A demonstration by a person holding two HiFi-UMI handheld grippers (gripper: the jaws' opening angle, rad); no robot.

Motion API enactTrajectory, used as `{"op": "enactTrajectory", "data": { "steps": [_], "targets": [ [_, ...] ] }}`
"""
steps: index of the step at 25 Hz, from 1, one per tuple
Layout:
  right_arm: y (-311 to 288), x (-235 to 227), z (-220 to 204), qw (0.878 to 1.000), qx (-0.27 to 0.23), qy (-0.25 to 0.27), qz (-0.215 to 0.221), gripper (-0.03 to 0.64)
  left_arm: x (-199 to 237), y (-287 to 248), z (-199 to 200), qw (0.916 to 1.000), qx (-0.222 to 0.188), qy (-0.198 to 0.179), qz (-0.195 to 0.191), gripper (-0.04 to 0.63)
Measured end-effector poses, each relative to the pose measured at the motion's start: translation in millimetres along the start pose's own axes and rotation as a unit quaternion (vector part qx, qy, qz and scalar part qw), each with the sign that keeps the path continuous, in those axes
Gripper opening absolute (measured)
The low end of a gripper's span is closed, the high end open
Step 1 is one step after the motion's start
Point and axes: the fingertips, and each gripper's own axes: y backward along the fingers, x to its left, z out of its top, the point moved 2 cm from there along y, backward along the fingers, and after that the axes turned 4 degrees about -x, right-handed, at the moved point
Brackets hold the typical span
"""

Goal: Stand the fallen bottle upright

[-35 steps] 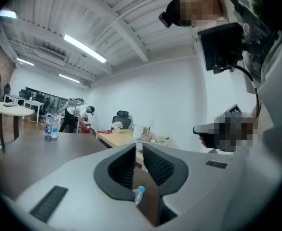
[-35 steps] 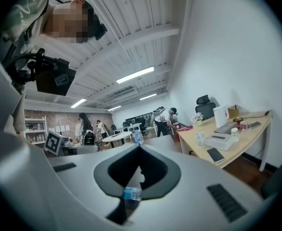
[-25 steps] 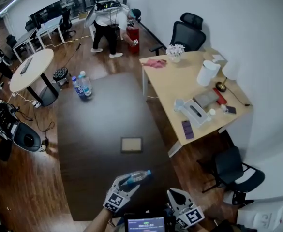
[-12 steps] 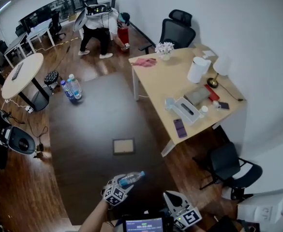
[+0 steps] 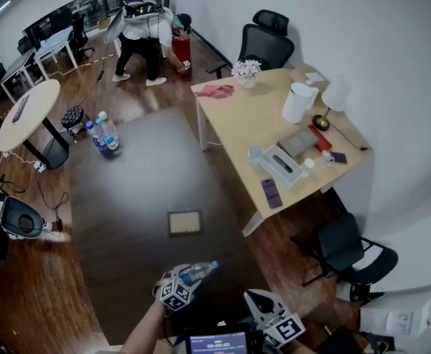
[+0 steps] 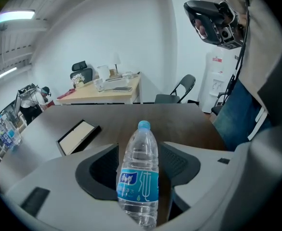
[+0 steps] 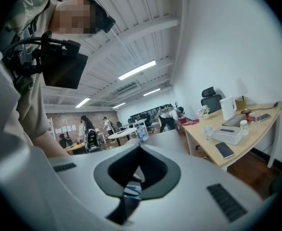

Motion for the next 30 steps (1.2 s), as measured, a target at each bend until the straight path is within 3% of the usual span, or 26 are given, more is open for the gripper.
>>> {"op": "enactTrajectory", "data": {
  "steps": [4, 11, 19, 30],
  "targets": [
    [-31.2, -2.7, -16.0, 0.998, 0.027, 0.051, 0.011, 0.020, 0.4, -5.1, -5.7, 1.0000, 0.008, -0.002, -0.005, 0.258],
    [-102.3, -9.5, -39.2, 0.997, 0.037, 0.063, 0.027, 0.020, 0.8, -17.9, -14.3, 0.9995, 0.022, -0.018, -0.011, 0.258],
    [-122.2, 0.6, -50.2, 0.996, 0.053, 0.062, 0.044, 0.020, 7.4, -29.9, -20.6, 0.9993, 0.030, -0.019, -0.011, 0.278],
    [-129.9, 1.1, -57.8, 0.996, 0.059, 0.052, 0.049, 0.020, 9.1, -53.0, -40.6, 0.9898, 0.132, -0.025, -0.048, 0.319]
  ]
}}
